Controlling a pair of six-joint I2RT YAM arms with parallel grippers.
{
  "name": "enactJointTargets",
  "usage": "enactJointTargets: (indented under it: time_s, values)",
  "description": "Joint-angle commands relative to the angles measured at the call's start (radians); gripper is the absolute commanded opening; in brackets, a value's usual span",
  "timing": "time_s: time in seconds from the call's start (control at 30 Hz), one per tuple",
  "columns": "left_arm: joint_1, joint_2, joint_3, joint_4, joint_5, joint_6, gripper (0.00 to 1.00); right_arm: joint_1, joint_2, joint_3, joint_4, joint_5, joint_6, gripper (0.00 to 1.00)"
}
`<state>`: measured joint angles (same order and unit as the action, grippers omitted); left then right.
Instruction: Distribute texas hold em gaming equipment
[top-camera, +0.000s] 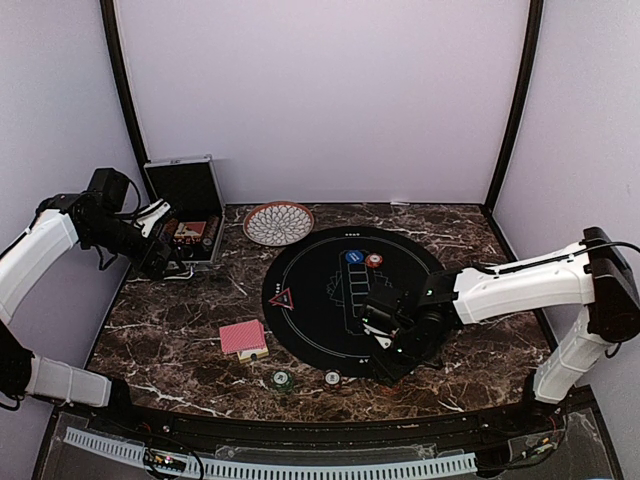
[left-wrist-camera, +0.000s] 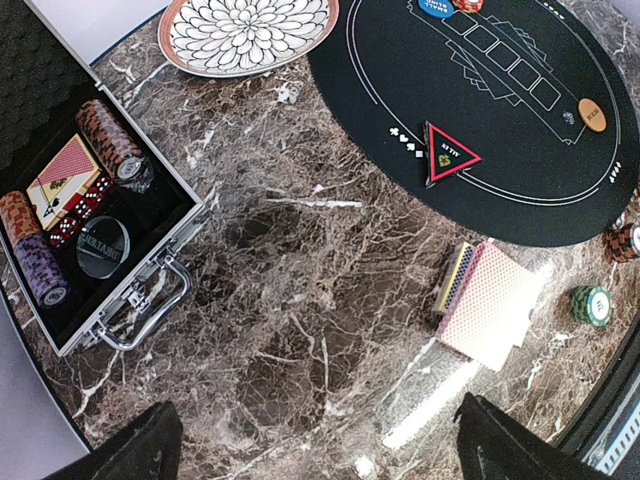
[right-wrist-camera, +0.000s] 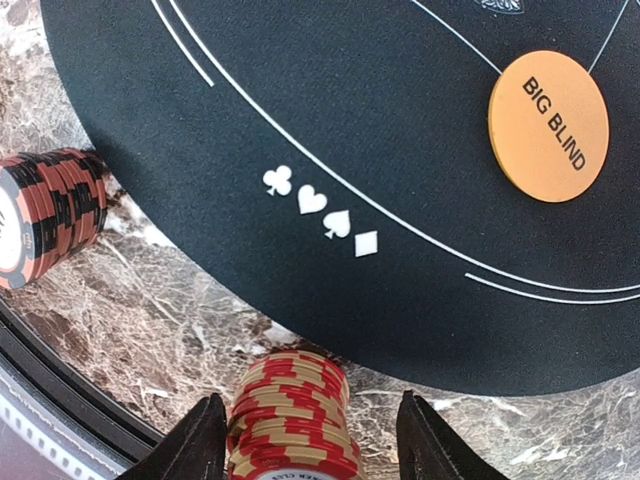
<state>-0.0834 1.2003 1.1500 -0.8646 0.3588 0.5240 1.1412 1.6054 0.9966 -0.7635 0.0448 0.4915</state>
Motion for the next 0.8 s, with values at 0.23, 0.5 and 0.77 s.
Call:
enactJointTargets:
  time_s: [0.23, 0.5, 0.77]
  values:
    - [-0.004, -0.015, 0.011, -0.019, 0.011, 0.010, 0.99, 0.007, -0.008, 0.002, -0.002, -0.006, -0.003, 0.48]
    - [-0.004, -0.016, 0.009, -0.020, 0.007, 0.013, 0.99, 0.011, -0.021, 0.047, -0.037, -0.011, -0.002, 0.45]
    - [-0.004, -0.017, 0.005, -0.021, 0.004, 0.015, 0.99, 0.018, -0.023, 0.107, -0.088, -0.015, -0.012, 0.41]
